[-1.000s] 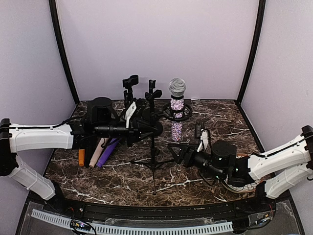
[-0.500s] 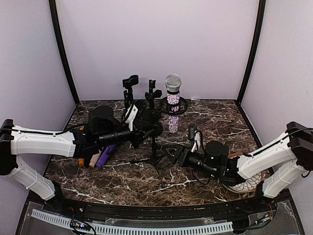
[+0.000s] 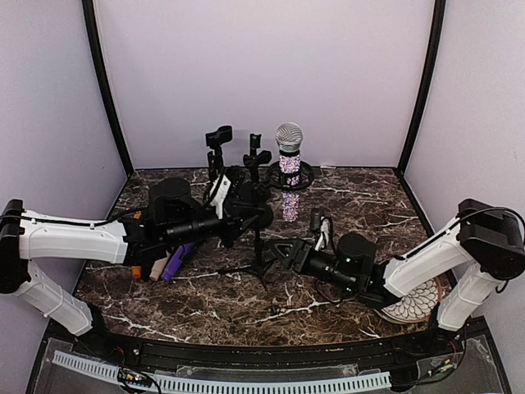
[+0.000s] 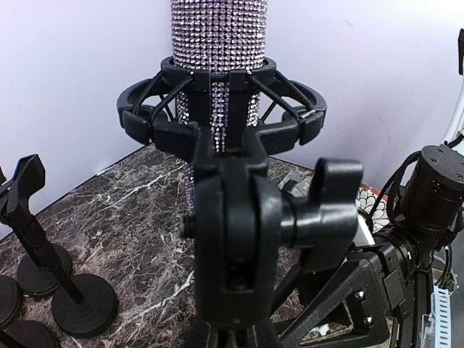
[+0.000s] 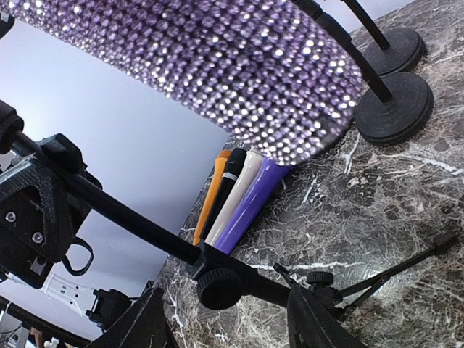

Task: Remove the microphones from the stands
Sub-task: Unscrew the knob on the stand at the center of the board.

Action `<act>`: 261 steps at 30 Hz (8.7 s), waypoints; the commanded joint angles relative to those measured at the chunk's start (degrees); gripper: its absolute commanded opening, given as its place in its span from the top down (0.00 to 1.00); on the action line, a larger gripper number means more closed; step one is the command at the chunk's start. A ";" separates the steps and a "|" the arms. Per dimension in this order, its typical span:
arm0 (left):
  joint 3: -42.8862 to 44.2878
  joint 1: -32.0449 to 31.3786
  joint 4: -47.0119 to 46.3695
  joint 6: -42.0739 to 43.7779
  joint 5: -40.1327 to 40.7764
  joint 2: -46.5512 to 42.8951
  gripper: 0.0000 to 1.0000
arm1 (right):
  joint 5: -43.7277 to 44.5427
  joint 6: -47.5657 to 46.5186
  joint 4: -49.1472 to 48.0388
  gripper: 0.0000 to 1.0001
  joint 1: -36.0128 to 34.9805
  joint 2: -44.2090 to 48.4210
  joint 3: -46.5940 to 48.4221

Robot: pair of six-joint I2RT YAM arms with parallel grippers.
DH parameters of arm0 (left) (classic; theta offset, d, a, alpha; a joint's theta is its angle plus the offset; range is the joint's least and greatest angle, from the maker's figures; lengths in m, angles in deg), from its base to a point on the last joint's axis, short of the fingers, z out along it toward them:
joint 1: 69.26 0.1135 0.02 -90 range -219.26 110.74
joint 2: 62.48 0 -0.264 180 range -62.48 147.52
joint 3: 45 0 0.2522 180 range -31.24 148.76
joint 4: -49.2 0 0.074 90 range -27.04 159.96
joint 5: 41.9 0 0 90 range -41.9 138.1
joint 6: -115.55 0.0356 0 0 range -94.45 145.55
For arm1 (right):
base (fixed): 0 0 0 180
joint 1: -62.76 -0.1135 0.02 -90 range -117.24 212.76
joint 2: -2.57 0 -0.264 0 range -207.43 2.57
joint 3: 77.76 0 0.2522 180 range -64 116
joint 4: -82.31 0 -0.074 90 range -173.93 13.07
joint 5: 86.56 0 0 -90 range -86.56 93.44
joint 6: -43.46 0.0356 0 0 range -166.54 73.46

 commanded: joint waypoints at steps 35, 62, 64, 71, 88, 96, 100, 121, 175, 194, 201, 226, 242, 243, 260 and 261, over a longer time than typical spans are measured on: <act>-1.08 -1.42 2.13 0.21 -0.34 0.66 1.00 | -5.66 -4.89 -11.87 0.99 1.79 -8.44 3.19; -1.17 -1.68 3.18 0.04 -0.17 1.54 1.00 | 15.43 -46.46 3.84 1.00 -8.04 -6.86 8.70; -1.27 -1.68 3.19 0.00 -0.11 1.64 1.00 | 16.64 -49.24 4.80 1.00 -8.47 -6.71 9.13; -1.57 -1.68 3.55 -0.26 0.05 1.58 1.00 | 21.95 -57.62 7.43 1.00 -10.23 -5.98 9.99; -3.50 -1.68 3.40 -0.90 -0.37 1.69 1.00 | 21.16 -33.93 3.72 0.30 -10.41 6.48 1.14; -4.46 -1.68 2.76 -1.00 -0.06 1.69 1.00 | 13.40 -16.59 0.45 0.23 -6.80 5.50 -2.49; -4.38 -1.69 2.74 -1.33 -0.48 1.74 1.00 | 8.04 -11.17 -3.70 0.23 -4.44 1.84 -1.77; -4.04 -1.83 2.94 -1.15 -0.58 1.10 1.00 | -1.56 -3.81 -14.33 0.46 0.47 -9.19 2.16; -3.21 -2.12 4.20 -0.67 -1.08 2.42 1.00 | 31.47 -65.01 11.54 0.97 -10.34 -8.56 15.07; -2.89 -2.12 4.54 -1.01 -1.22 2.89 1.00 | 36.30 -60.76 2.65 0.43 -12.60 -3.08 10.04; -2.80 -2.12 4.49 -1.10 -1.48 2.95 1.00 | 31.73 -42.22 3.87 0.34 -12.46 3.17 3.52; -3.50 -3.26 5.24 -1.09 -0.46 3.04 1.00 | 1.39 -2.06 -5.93 0.46 -2.82 -4.41 2.59; -3.51 -3.36 5.13 -0.43 0.50 2.20 1.00 | -0.25 -0.65 -9.80 0.60 -0.62 -7.22 3.30; -3.50 -3.40 5.13 -0.41 0.51 2.19 1.00 | -0.29 -0.73 -9.80 0.61 -0.59 -7.22 3.33; -3.41 -3.49 5.32 -0.23 0.90 2.32 1.00 | -0.12 -6.78 -9.72 0.89 -0.46 -6.87 3.76; -3.41 -3.46 5.31 -0.16 0.84 2.23 1.00 | 0.17 -7.94 -9.02 0.90 -0.56 -6.65 3.93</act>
